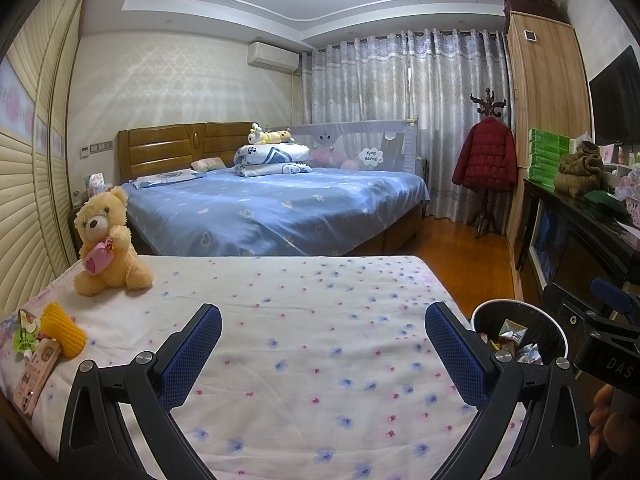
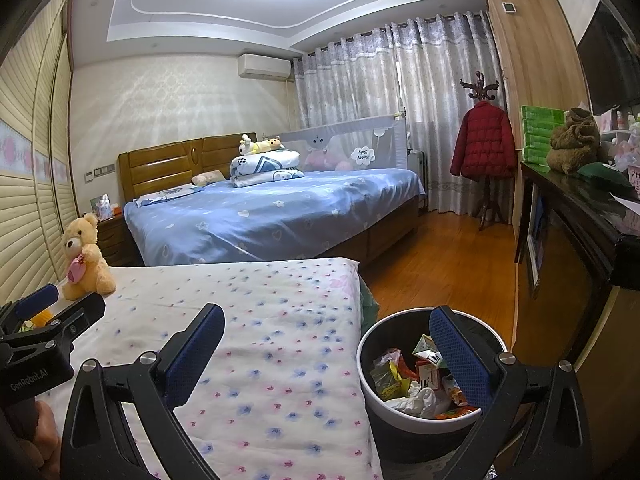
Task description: Collect trash
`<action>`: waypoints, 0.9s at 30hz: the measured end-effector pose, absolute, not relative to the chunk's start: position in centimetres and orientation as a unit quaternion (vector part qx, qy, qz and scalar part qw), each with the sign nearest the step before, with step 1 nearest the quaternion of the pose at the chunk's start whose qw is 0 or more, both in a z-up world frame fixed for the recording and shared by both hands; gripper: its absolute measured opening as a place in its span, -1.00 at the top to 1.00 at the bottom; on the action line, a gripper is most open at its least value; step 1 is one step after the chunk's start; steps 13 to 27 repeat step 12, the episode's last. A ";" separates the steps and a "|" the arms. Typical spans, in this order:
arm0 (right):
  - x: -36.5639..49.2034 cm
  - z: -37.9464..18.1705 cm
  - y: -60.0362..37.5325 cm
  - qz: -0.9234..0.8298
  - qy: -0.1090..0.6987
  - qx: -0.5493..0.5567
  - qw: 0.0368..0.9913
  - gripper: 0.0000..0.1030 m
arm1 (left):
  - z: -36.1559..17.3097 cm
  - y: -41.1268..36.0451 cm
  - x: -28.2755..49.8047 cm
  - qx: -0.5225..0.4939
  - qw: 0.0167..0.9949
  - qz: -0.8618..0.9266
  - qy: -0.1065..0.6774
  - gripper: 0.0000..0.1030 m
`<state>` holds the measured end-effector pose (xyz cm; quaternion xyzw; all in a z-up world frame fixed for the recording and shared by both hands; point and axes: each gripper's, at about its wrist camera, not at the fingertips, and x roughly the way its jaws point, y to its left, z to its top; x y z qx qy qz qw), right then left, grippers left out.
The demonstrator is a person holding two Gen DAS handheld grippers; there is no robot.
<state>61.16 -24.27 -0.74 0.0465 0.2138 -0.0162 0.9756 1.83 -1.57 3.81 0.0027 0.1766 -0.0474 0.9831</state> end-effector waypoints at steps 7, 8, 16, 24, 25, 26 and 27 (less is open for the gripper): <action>61.4 -0.9 -24.2 -0.012 0.218 0.049 0.975 -1.00 | 3.6 -1.2 2.1 0.001 0.983 -0.047 0.180 -0.99; 61.4 -1.0 -24.2 -0.012 0.220 0.049 0.974 -1.00 | 3.5 -1.1 2.1 0.001 0.982 -0.047 0.181 -0.99; 61.7 -1.3 -23.8 -0.005 0.229 0.055 0.972 -1.00 | 3.2 -0.7 2.6 -0.003 0.981 -0.045 0.187 -0.99; 61.7 -1.3 -23.8 -0.005 0.229 0.055 0.972 -1.00 | 3.2 -0.7 2.6 -0.003 0.981 -0.045 0.187 -0.99; 61.7 -1.3 -23.8 -0.005 0.229 0.055 0.972 -1.00 | 3.2 -0.7 2.6 -0.003 0.981 -0.045 0.187 -0.99; 61.7 -1.3 -23.8 -0.005 0.229 0.055 0.972 -1.00 | 3.2 -0.7 2.6 -0.003 0.981 -0.045 0.187 -0.99; 61.7 -1.3 -23.8 -0.005 0.229 0.055 0.972 -1.00 | 3.2 -0.7 2.6 -0.003 0.981 -0.045 0.187 -0.99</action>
